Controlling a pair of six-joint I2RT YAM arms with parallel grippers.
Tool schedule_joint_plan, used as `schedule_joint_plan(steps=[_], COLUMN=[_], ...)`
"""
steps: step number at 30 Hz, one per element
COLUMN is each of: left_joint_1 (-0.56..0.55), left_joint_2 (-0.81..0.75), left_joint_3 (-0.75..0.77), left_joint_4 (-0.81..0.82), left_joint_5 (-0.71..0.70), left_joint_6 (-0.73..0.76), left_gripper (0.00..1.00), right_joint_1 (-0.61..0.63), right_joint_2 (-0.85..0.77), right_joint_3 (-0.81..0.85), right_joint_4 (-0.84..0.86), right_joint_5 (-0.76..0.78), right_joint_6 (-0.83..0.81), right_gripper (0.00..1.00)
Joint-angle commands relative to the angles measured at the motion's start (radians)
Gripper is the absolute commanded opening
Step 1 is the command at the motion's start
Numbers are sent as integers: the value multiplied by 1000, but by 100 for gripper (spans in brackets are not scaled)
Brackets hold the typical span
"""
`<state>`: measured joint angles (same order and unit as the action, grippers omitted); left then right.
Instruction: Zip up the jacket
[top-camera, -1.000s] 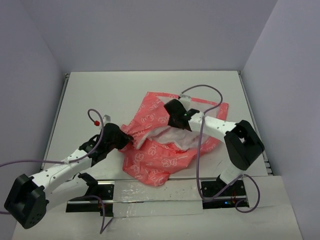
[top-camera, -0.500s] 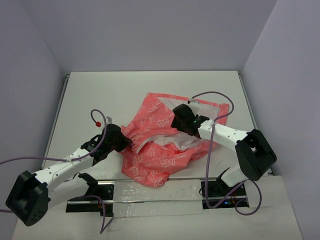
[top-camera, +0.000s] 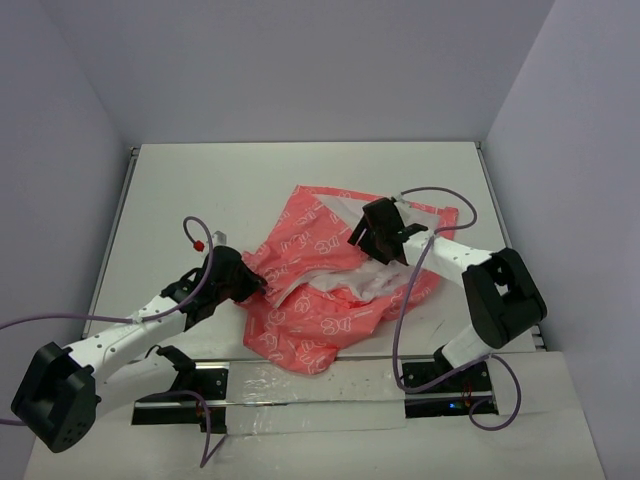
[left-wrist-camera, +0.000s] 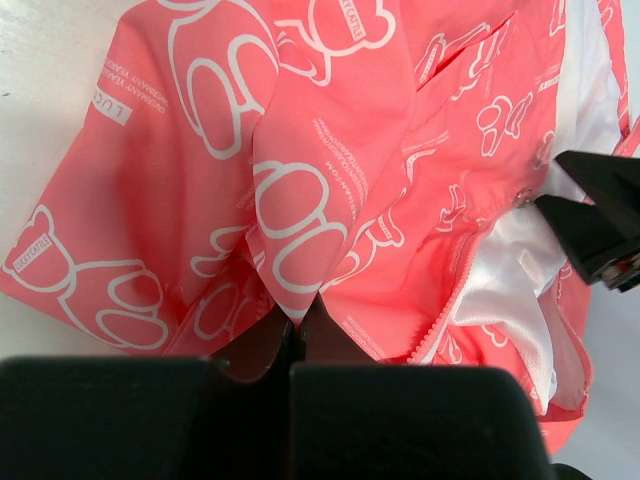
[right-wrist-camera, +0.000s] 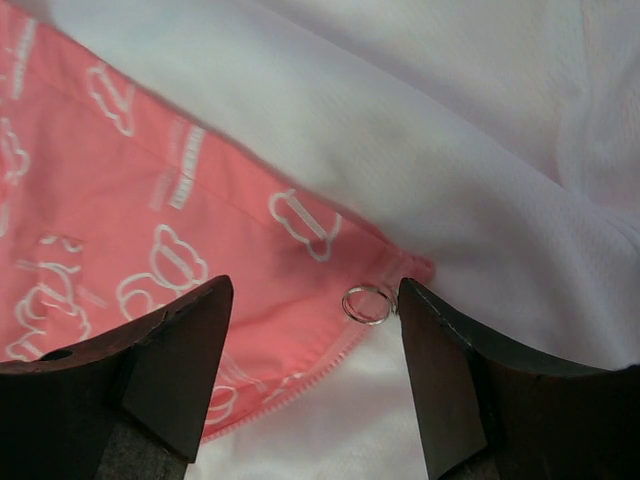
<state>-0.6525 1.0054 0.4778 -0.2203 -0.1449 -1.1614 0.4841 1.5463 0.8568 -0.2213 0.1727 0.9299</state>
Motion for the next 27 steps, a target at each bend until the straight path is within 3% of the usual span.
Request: schedule_joint_plan(steps=[1,13,16,17,18,20,27], left_joint_1=[1,0,1,1,1,0,-12], left_joint_2=[-9,-33,-38,-37,-37,-39,-114], left_joint_3=[27,33,30,29,27,23,-22], left_joint_4=[30,-8,-6,-9,-10,-12,-50], left_joint_5=[9,-12,-8,-8,-8,-2,10], left_joint_6=[19,23,22,21,20,22,40], left_gripper=[0,0,0,0,0,0,0], right_joint_1=[-6,-8,-7,-7,-7,-9,-9], right_joint_2=[21,35,1,-10,-14,-4,5], right_joint_3=[-18,-20,-52,-59,-51,-12,98], right_joint_4=[52,104,179,193,202,170,131], right_joint_5=[-7,-18,-28,-29,-30,-32,-82], right_joint_6=[33,21,5,2,-3,-10,-85], right_gripper=[74,67,45,34,15,2,0])
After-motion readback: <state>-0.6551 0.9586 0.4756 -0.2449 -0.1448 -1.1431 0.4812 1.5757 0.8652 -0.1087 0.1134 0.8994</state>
